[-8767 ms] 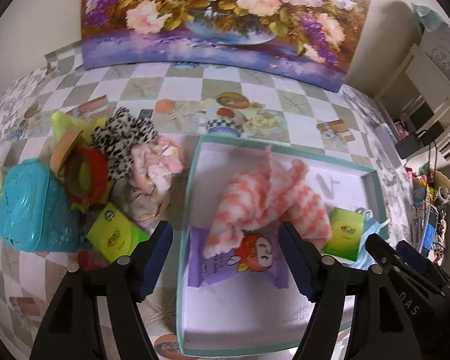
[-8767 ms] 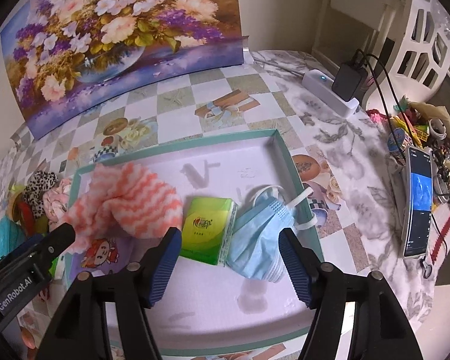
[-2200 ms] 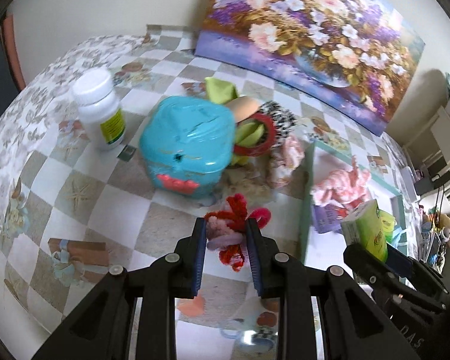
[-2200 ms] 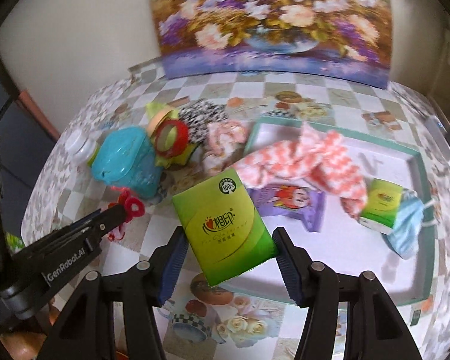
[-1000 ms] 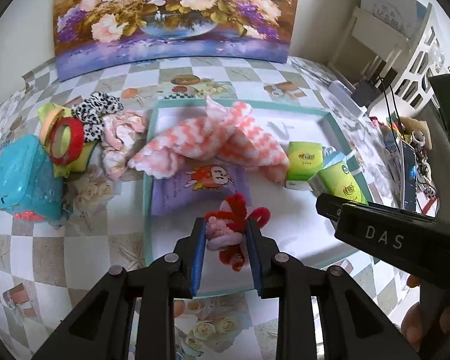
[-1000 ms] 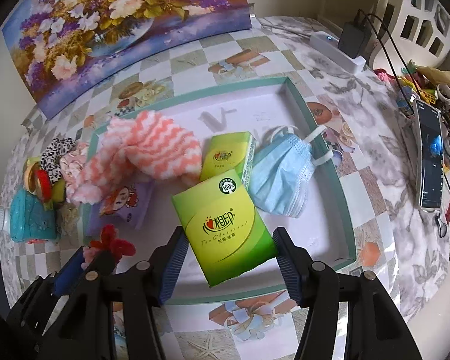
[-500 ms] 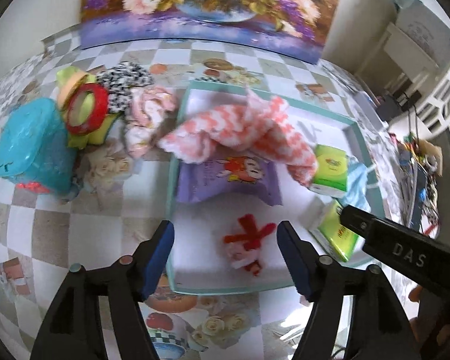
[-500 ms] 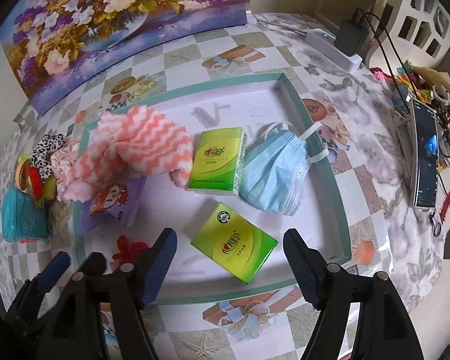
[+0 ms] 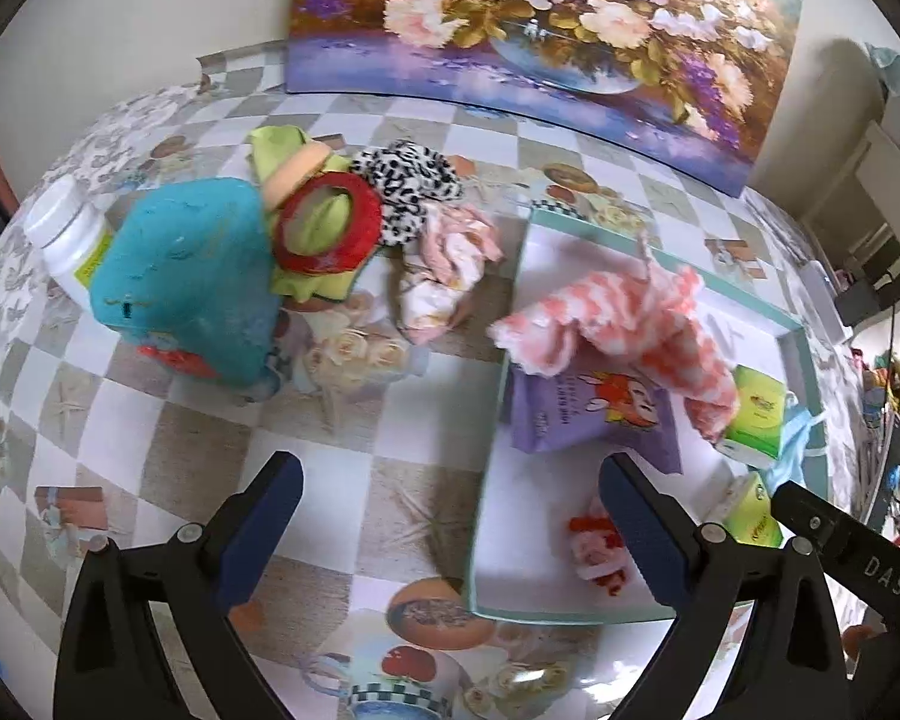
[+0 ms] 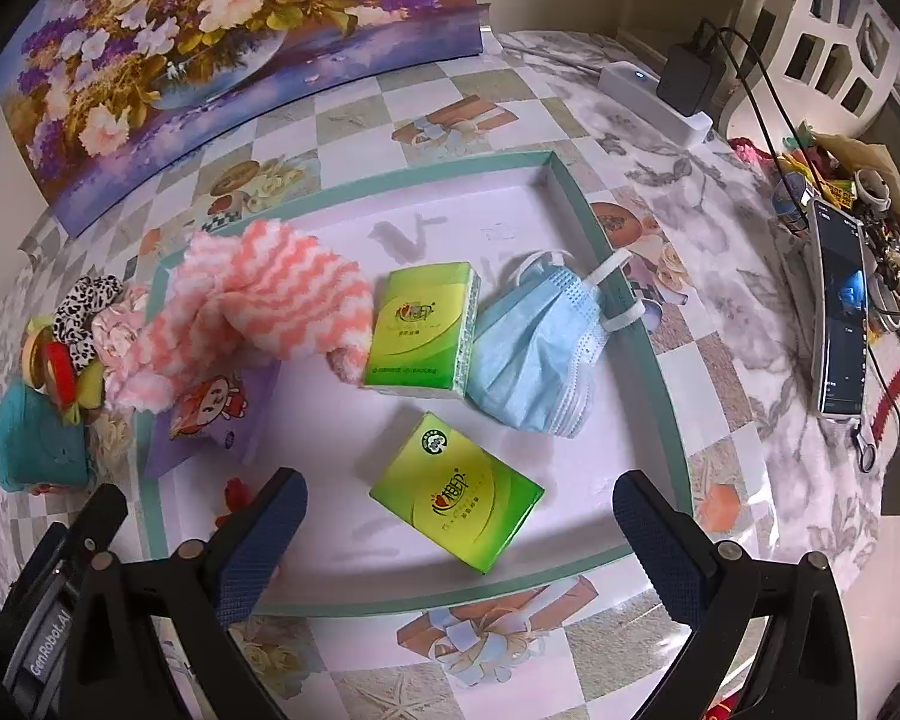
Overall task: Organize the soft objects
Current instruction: 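Withdraw both tools from the tray toward the pile, then lower the right tool onto the leopard-print scrunchie and close it, then grasp the beige round puff with the left tool while the right tool holds the scrunchie, then carry the puff with the left tool while the right tool carries the scrunchie to the tray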
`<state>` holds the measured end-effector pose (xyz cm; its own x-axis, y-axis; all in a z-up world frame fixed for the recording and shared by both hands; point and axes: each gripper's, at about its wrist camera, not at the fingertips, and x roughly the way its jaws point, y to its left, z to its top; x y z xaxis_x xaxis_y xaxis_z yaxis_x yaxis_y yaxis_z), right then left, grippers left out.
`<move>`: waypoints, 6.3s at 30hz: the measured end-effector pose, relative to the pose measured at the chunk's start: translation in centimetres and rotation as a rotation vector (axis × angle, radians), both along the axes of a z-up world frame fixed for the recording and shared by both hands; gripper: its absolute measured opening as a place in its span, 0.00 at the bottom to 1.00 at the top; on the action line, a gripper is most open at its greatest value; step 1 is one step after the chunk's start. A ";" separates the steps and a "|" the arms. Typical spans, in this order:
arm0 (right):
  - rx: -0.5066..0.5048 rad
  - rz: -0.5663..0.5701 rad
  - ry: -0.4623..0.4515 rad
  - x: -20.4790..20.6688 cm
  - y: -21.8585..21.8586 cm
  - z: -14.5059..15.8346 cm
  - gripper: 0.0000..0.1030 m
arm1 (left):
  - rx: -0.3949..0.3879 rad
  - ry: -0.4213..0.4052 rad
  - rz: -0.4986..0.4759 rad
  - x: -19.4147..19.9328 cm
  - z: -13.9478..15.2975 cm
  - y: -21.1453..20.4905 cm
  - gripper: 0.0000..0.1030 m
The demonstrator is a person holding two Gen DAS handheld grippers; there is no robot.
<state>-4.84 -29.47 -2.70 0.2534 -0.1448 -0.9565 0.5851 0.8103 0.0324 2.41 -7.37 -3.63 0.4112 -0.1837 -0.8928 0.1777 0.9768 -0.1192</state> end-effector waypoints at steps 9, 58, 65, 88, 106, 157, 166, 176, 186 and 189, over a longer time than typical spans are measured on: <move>-0.011 0.062 -0.011 0.8 1.6 0.4 1.00 | 0.041 -0.038 0.044 0.5 0.7 1.0 0.97; 0.065 0.290 -0.192 13.5 7.9 4.0 1.00 | -0.020 -0.069 0.124 14.4 4.9 6.4 0.97; 0.096 0.349 -0.226 16.8 10.4 3.4 0.96 | 0.052 -0.033 0.147 16.5 3.1 8.9 0.97; 0.207 0.431 -0.272 20.9 14.9 -0.5 0.44 | -0.061 0.051 0.248 17.4 1.2 11.4 0.97; 0.271 0.416 -0.301 20.8 14.4 -0.8 0.12 | -0.120 0.076 0.235 17.4 1.2 11.1 0.97; 0.419 0.324 -0.305 20.3 11.2 -1.4 0.10 | -0.127 0.100 -0.031 16.4 1.0 5.9 0.23; 0.410 0.337 -0.350 19.9 11.1 0.8 0.08 | -0.128 0.067 0.004 16.5 1.8 6.7 0.14; 0.408 0.360 -0.435 19.2 10.9 4.1 0.08 | -0.136 0.012 0.033 16.4 3.6 7.3 0.12; 0.323 0.297 -0.418 17.7 8.7 7.2 0.08 | -0.152 -0.074 0.033 15.5 7.5 7.4 0.12; 0.276 0.250 -0.394 16.9 7.0 7.9 0.08 | -0.162 -0.088 0.019 15.0 8.4 6.6 0.12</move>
